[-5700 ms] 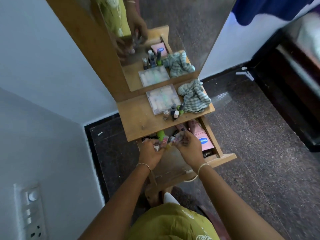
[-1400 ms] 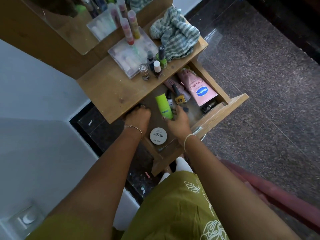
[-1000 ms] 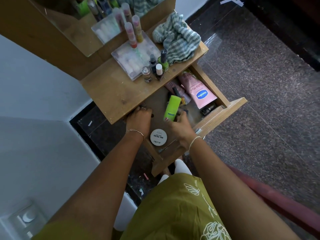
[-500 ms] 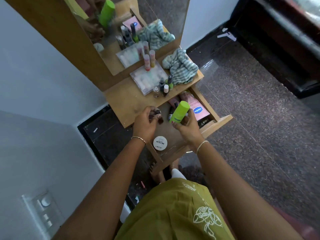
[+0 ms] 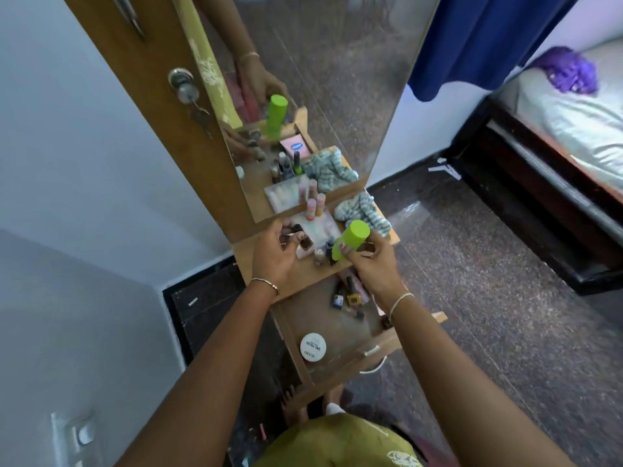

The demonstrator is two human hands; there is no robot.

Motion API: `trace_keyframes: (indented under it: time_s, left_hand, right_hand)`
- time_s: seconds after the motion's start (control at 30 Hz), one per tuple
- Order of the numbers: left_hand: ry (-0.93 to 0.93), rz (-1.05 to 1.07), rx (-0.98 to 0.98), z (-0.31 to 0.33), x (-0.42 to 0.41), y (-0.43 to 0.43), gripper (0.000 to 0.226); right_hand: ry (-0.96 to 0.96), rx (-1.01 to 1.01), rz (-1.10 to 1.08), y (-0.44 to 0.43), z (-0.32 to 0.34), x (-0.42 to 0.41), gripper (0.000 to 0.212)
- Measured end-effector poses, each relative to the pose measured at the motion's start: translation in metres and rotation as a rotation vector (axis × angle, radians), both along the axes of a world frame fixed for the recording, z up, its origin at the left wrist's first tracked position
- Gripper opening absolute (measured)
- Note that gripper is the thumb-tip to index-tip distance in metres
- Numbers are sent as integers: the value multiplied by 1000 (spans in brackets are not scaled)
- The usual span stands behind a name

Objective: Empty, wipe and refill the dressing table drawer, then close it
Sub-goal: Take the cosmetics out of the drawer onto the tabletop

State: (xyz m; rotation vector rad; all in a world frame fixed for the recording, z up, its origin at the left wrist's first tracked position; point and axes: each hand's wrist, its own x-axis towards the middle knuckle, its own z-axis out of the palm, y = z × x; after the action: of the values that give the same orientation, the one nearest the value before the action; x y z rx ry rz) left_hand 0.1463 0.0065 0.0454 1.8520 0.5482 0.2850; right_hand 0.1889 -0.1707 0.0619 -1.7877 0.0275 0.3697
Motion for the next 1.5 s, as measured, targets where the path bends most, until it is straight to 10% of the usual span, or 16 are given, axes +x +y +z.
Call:
trace_keyframes:
  time_s: [0.6, 1.5]
  left_hand:
    - [203, 95, 23, -35, 64, 7, 21]
    - [173, 176, 171, -50, 69, 2, 31]
  right_hand:
    - [-263, -557, 221, 31, -37, 101, 37]
    - [-302, -600, 303, 44, -53, 97, 46]
